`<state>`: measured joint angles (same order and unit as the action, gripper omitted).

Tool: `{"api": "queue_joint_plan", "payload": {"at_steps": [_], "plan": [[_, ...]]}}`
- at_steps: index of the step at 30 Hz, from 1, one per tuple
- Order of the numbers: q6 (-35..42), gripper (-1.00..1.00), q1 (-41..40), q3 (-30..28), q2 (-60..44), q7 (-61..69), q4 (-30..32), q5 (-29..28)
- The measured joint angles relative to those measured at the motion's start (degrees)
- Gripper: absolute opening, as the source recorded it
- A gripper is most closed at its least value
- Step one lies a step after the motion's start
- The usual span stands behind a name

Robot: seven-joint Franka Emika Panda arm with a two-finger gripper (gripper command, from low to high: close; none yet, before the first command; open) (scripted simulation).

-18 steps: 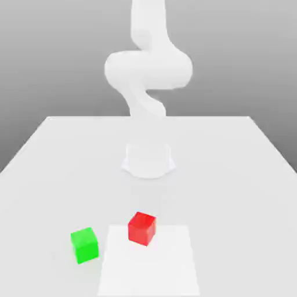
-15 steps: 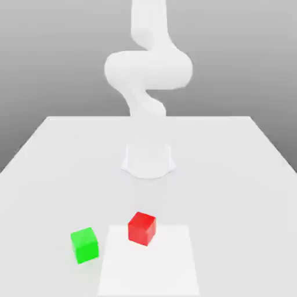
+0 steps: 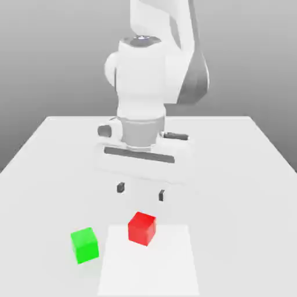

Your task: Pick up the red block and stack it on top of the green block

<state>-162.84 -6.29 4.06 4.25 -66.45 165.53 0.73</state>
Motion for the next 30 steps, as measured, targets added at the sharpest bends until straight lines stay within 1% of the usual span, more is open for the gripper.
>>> {"api": "queue_joint_plan", "payload": {"at_steps": [6, 7, 14, 19, 22, 30], "plan": [[-11.5, 0.0, 1.5, -2.4, -13.8, -2.9, -0.8, -3.1], [-12.5, -1.0, 1.8, -2.8, -15.0, -3.0, -0.9, -3.3], [-12.5, -1.0, 1.9, -2.9, -14.9, -3.3, -0.9, -3.6], [-4.7, -1.0, 1.5, -1.8, -5.8, -1.6, 0.4, -1.1], [0.4, -1.0, 1.5, -2.4, -0.4, -0.9, 0.8, -0.5], [8.7, -1.0, -6.8, -8.8, -0.4, 2.3, -7.5, -1.4]]}}
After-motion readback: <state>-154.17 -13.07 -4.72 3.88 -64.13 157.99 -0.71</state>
